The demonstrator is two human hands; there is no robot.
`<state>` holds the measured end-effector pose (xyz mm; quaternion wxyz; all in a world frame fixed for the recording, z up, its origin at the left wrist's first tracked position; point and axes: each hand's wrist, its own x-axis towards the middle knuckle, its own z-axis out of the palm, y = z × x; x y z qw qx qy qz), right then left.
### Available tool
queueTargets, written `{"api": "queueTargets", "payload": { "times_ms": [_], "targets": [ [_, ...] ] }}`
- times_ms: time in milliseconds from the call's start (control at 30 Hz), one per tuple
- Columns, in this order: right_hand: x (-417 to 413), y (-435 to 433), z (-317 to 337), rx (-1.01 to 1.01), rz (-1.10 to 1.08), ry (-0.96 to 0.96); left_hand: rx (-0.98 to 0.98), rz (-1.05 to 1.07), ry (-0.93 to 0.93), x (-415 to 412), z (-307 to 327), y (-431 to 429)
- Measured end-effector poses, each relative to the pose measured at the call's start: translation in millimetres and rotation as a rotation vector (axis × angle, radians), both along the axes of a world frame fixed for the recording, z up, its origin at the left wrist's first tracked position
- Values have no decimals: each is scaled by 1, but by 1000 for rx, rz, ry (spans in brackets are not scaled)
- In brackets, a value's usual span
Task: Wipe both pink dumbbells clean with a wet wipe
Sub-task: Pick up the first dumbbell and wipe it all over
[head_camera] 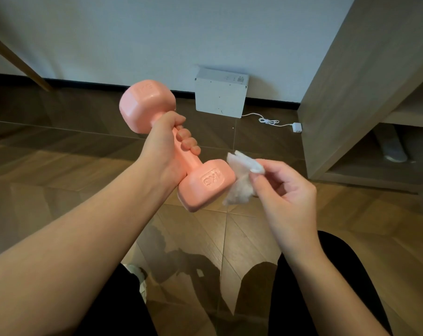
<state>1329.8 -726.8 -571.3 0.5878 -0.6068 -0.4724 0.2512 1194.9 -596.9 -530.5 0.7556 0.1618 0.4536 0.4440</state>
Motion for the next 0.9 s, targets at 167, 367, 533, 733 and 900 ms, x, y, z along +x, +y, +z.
{"api": "queueTargets", "payload": {
  "times_ms": [167,367,533,733,900],
  "targets": [
    [2,7,13,37,-85,199,-2,12,22,-1,-2,3],
    [2,24,24,119,-241,473,-9,-20,40,2,-3,2],
    [-15,23,21,137,-280,107,4,-44,39,4,-3,1],
    [-21,4,8,25,41,137,9,-9,53,-3,-2,9],
    [-27,8,-1,-16,28,162,11,-1,37,-3,-1,10]
  ]
}}
